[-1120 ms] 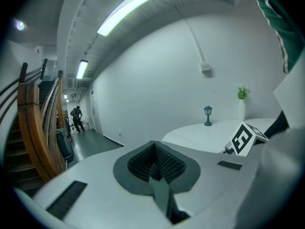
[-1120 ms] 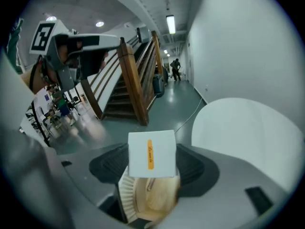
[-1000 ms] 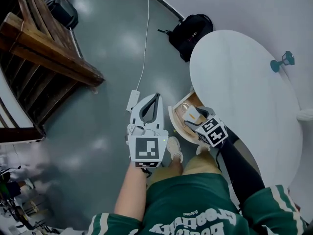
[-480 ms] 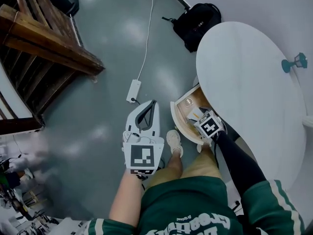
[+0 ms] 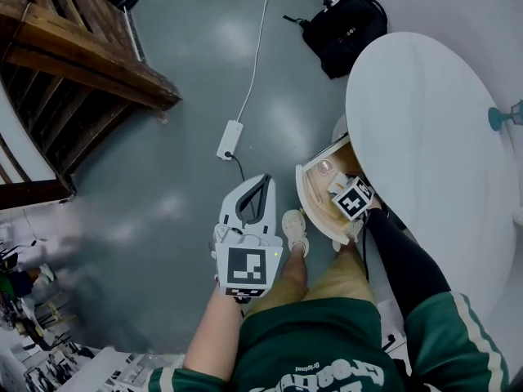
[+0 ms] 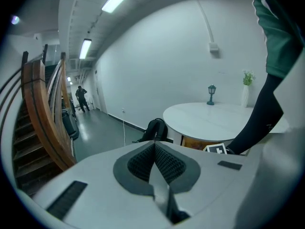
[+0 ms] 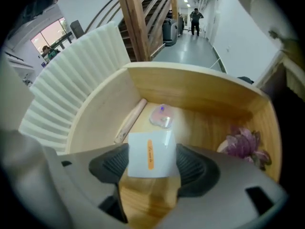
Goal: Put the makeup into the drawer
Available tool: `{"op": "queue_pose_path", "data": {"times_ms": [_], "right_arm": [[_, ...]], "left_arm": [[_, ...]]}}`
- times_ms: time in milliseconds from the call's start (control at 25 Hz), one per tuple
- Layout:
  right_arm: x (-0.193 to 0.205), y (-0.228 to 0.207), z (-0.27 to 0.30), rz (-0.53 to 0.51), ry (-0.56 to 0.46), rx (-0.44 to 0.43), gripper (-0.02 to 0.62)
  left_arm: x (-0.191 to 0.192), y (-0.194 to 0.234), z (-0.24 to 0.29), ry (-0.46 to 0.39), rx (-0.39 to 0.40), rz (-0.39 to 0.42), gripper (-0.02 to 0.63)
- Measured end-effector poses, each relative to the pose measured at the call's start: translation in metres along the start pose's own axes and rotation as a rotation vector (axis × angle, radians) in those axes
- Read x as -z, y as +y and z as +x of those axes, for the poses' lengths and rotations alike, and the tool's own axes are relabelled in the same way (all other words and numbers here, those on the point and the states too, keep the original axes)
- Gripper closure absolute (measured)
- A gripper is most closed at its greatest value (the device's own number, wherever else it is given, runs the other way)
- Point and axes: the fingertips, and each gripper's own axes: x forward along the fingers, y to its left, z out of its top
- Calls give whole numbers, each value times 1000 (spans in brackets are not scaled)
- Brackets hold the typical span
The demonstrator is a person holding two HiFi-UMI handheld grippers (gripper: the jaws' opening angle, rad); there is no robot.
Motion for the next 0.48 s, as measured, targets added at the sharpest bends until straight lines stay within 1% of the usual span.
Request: {"op": "queue_pose_path", "data": {"times_ms": [160,280,480], "right_arm": [[1,3,9,-35,47,-3,273],[-2,10,17,-43,65,-25,273],[-8,14,17,-45,62,-38,275]], "left_arm": [[8,9,-2,19,3,-11,607],[15,14,-3,29,2,-22,607],[17,16,-4,35,-1,-30,606]]}}
